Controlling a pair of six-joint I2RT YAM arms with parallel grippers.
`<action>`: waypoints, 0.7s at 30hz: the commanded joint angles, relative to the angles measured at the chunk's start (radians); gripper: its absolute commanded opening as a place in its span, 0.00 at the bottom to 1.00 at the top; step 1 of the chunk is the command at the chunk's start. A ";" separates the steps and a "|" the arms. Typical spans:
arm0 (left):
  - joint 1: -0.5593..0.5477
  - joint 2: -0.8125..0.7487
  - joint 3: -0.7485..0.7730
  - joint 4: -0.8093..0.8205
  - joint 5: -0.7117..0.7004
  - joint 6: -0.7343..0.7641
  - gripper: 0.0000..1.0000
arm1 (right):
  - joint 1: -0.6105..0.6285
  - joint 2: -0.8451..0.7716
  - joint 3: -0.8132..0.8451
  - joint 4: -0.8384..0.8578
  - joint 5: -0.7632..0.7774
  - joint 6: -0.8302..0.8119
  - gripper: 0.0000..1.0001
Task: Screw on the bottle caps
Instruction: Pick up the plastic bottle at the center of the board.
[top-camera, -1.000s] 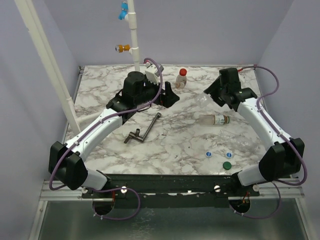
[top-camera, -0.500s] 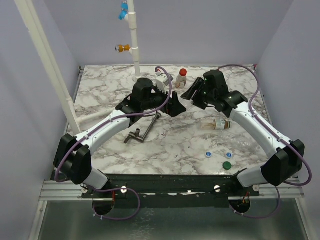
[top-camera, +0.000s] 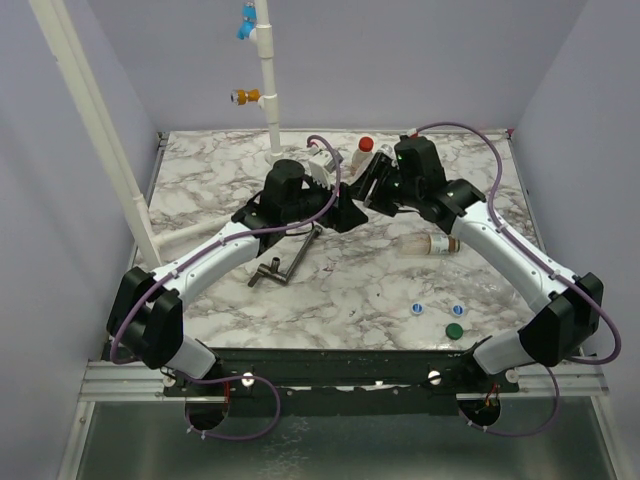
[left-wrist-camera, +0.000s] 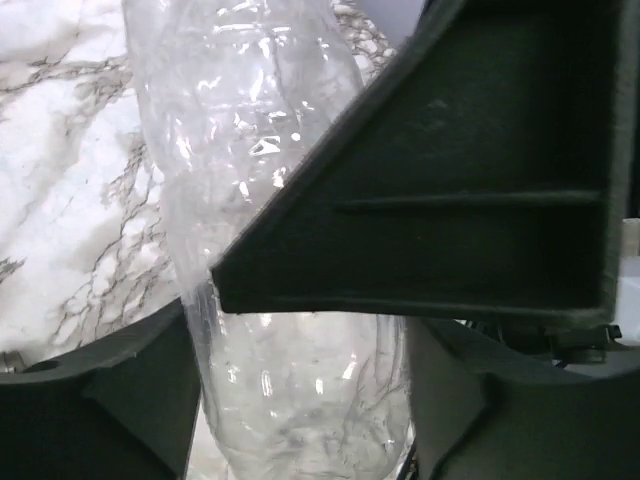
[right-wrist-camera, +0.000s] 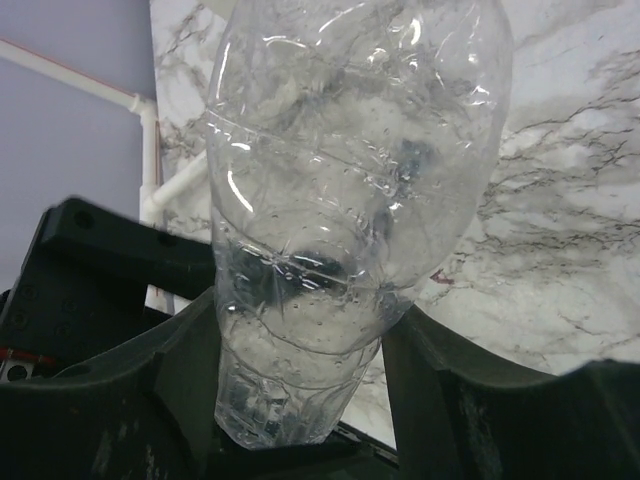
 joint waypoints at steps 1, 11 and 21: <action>-0.002 -0.033 -0.036 0.074 -0.031 -0.047 0.55 | 0.007 0.000 0.020 0.026 -0.029 -0.043 0.46; -0.003 -0.083 -0.111 0.125 -0.048 -0.067 0.17 | -0.006 -0.034 0.053 -0.008 0.087 -0.108 0.94; -0.004 -0.177 -0.200 0.133 -0.058 -0.036 0.17 | -0.152 -0.030 0.105 0.001 -0.052 -0.181 0.99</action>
